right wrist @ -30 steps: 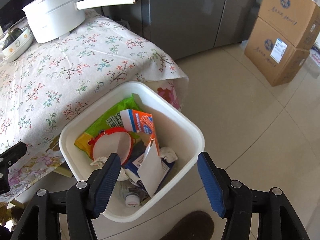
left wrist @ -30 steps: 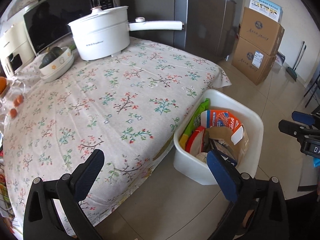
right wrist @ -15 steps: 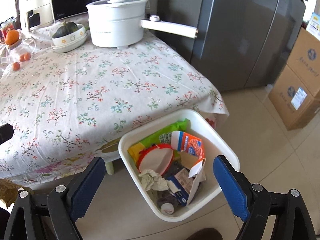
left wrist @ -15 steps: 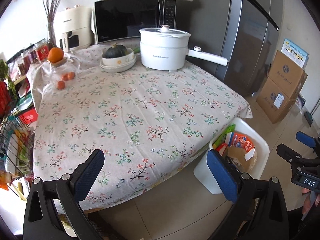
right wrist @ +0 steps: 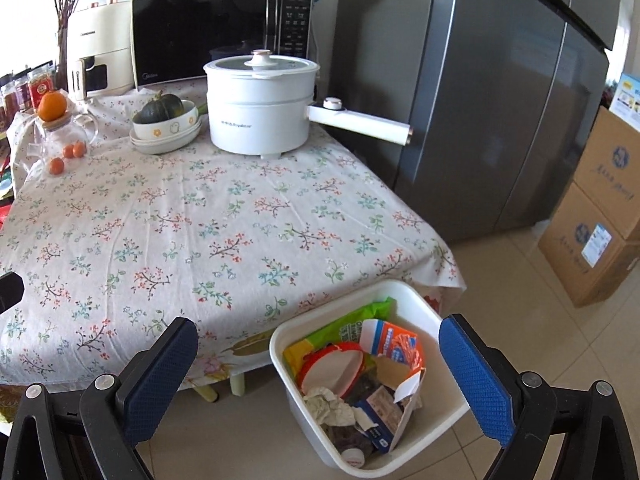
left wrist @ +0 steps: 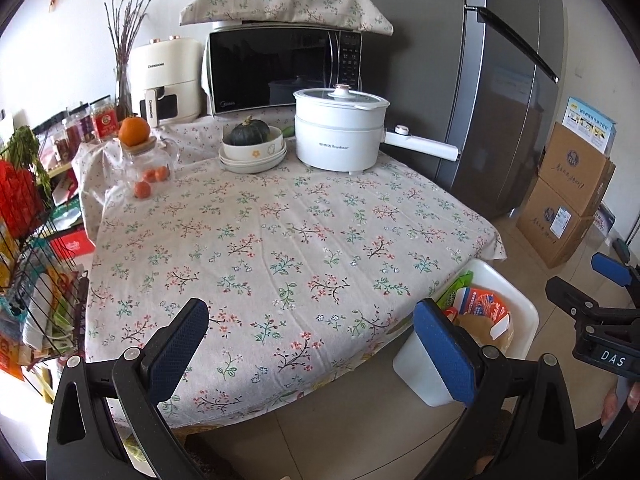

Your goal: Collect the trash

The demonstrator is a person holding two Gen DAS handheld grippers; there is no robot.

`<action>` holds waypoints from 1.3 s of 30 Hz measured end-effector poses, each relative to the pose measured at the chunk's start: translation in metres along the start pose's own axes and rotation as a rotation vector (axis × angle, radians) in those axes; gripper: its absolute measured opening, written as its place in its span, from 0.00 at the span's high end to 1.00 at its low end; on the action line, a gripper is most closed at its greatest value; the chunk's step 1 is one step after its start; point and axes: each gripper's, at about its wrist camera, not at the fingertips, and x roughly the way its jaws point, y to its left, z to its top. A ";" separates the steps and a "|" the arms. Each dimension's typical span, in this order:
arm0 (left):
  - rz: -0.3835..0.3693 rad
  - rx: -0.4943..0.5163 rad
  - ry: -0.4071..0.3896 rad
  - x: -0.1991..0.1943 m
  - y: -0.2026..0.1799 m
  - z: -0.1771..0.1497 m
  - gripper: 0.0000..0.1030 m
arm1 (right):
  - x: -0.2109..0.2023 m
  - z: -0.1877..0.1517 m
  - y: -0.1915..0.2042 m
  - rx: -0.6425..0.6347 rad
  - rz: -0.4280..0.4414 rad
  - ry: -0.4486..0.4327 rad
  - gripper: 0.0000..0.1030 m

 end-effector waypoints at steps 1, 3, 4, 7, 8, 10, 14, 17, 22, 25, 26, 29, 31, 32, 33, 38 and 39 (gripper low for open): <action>-0.004 0.000 -0.006 -0.001 -0.001 0.000 0.00 | 0.000 0.000 0.001 -0.004 -0.004 -0.003 0.03; -0.004 0.003 -0.016 -0.002 -0.002 0.001 0.00 | 0.000 -0.001 0.002 -0.014 -0.018 -0.016 0.03; -0.002 0.006 -0.020 -0.002 -0.003 0.000 0.00 | -0.001 -0.001 0.002 -0.018 -0.024 -0.023 0.03; -0.009 0.014 -0.027 -0.002 -0.006 0.000 0.00 | -0.003 -0.001 0.000 -0.012 -0.027 -0.038 0.03; -0.013 0.015 -0.030 -0.003 -0.007 0.000 0.00 | -0.004 -0.001 -0.001 -0.008 -0.028 -0.043 0.03; -0.020 0.017 -0.043 -0.003 -0.009 0.000 0.00 | -0.005 -0.001 -0.002 -0.002 -0.038 -0.054 0.03; -0.026 0.014 -0.071 -0.005 -0.014 0.002 0.00 | -0.009 -0.001 -0.003 0.005 -0.065 -0.087 0.03; -0.028 0.012 -0.077 -0.005 -0.017 0.002 0.00 | -0.013 0.000 -0.004 0.009 -0.080 -0.112 0.03; -0.030 0.019 -0.073 -0.004 -0.021 0.001 0.00 | -0.017 -0.001 -0.005 0.011 -0.091 -0.135 0.03; -0.025 0.021 -0.077 -0.005 -0.021 0.001 0.00 | -0.016 -0.001 -0.006 0.011 -0.092 -0.133 0.03; -0.023 0.020 -0.078 -0.005 -0.021 0.000 0.00 | -0.016 -0.002 -0.006 0.013 -0.091 -0.132 0.03; -0.017 0.020 -0.079 -0.005 -0.020 0.000 0.00 | -0.016 -0.002 -0.007 0.019 -0.088 -0.130 0.03; -0.014 0.020 -0.079 -0.004 -0.019 0.000 0.00 | -0.016 -0.001 -0.008 0.020 -0.085 -0.131 0.03; -0.013 0.019 -0.079 -0.004 -0.019 0.000 0.00 | -0.016 -0.001 -0.008 0.020 -0.083 -0.131 0.03; -0.013 0.020 -0.079 -0.004 -0.019 0.000 0.00 | -0.016 -0.001 -0.008 0.020 -0.082 -0.131 0.03; -0.013 0.021 -0.079 -0.004 -0.020 0.000 0.00 | -0.016 0.000 -0.007 0.018 -0.080 -0.133 0.03; -0.013 0.020 -0.079 -0.004 -0.020 0.000 0.00 | -0.016 0.000 -0.007 0.018 -0.080 -0.132 0.03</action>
